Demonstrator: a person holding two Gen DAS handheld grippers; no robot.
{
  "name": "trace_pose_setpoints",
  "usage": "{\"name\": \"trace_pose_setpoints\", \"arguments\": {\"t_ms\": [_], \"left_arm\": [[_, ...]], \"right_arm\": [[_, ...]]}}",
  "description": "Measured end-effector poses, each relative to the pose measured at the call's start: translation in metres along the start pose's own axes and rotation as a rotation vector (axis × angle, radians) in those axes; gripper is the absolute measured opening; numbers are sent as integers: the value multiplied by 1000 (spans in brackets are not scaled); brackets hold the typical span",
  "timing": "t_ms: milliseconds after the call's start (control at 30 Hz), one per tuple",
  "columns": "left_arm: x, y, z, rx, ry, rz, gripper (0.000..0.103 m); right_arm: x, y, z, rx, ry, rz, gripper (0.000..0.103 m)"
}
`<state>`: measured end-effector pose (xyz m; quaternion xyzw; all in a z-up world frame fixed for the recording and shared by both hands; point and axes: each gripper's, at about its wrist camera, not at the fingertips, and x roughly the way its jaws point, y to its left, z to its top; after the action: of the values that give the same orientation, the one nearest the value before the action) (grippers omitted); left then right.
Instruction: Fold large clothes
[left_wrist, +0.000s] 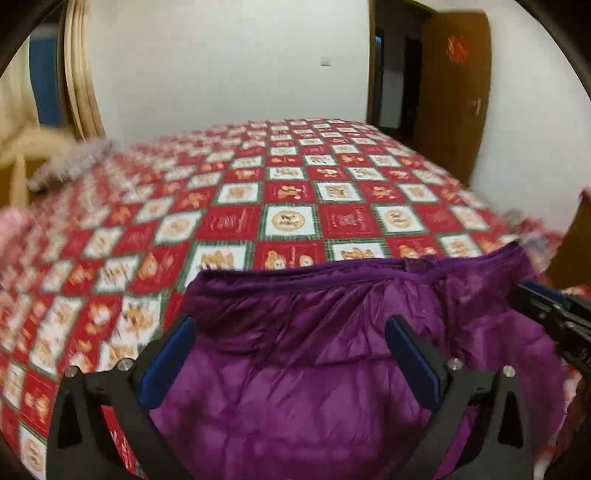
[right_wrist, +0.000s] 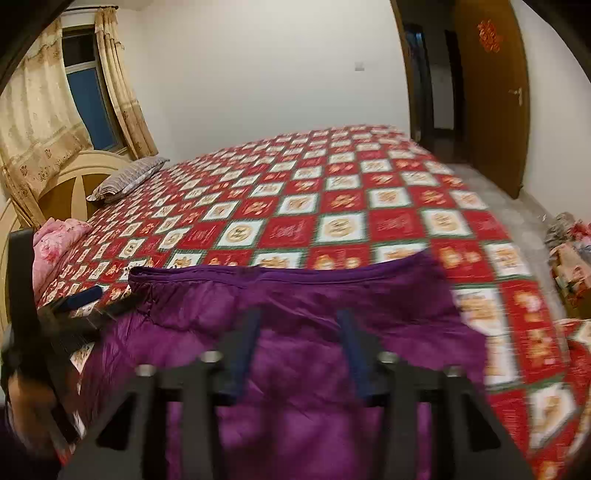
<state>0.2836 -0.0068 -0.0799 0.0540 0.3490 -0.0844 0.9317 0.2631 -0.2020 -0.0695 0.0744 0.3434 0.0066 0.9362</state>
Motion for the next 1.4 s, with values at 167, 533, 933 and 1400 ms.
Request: {"name": "trace_pose_setpoints", "arguments": {"t_ms": [167,533,933,1400], "left_arm": [[25,-30,-2,98,2,62,103],[66,-27,-22,11,34,56,103],[81,-28,-24,17,74,66,103],[84,-28,-24,8,86,51,103]], "right_arm": [[53,3,-7,-17,29,-73,36],[103,-10,-21,20,62,-51,36],[48,-45,6,23,-12,-131,36],[88,-130,-20,191,69,-178,36]]}}
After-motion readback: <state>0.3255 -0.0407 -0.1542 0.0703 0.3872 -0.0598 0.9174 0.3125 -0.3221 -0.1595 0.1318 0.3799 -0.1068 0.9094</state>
